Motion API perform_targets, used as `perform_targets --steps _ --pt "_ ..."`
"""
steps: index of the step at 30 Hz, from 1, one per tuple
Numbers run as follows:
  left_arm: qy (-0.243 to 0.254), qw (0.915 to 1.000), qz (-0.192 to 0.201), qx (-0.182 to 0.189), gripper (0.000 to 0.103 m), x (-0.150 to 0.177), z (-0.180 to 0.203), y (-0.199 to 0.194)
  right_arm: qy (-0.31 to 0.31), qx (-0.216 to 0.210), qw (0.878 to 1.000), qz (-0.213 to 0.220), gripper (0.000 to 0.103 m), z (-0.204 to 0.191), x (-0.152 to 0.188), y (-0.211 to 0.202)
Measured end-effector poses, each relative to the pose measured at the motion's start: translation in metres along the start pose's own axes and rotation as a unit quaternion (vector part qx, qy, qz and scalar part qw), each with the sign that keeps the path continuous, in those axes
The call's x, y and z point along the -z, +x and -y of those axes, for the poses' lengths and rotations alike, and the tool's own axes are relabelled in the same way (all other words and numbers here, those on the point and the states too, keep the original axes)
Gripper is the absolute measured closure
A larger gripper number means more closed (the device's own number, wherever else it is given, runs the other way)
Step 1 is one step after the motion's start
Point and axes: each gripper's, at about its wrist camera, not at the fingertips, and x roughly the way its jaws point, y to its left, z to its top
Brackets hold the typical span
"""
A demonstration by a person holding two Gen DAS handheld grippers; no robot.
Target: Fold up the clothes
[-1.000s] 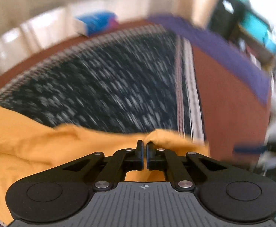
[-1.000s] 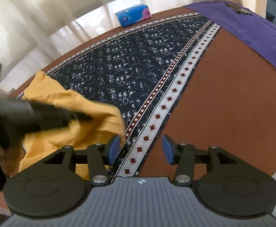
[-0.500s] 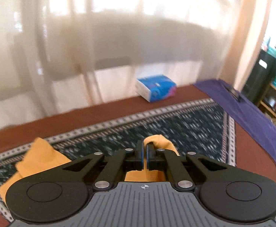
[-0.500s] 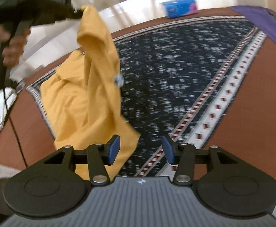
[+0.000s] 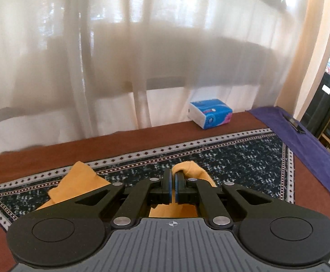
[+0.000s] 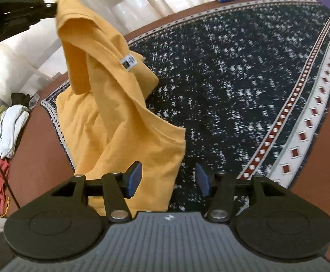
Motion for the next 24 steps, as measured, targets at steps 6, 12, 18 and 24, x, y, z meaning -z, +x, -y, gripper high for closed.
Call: perform_targets --steps 6,12,18,24 --pt "-0.006 0.9999 0.008 -0.006 0.103 -0.001 -0.013 -0.01 0.023 -0.04 0.999 -0.028 0.056 -0.005 0.001 0.018" --pt "-0.029 0.9988 0.027 -0.03 0.103 -0.004 -0.034 -0.03 0.011 -0.067 0.998 -0.009 0.1 -0.014 -0.011 0.002" --pt "-0.07 0.9937 0.068 -0.056 0.103 -0.011 -0.06 -0.07 -0.035 -0.089 0.989 0.108 0.1 -0.023 -0.075 -0.066" --pt "-0.066 0.9863 0.12 -0.092 0.103 -0.027 -0.06 -0.124 -0.116 -0.109 0.965 0.207 0.1 -0.044 -0.144 -0.13"
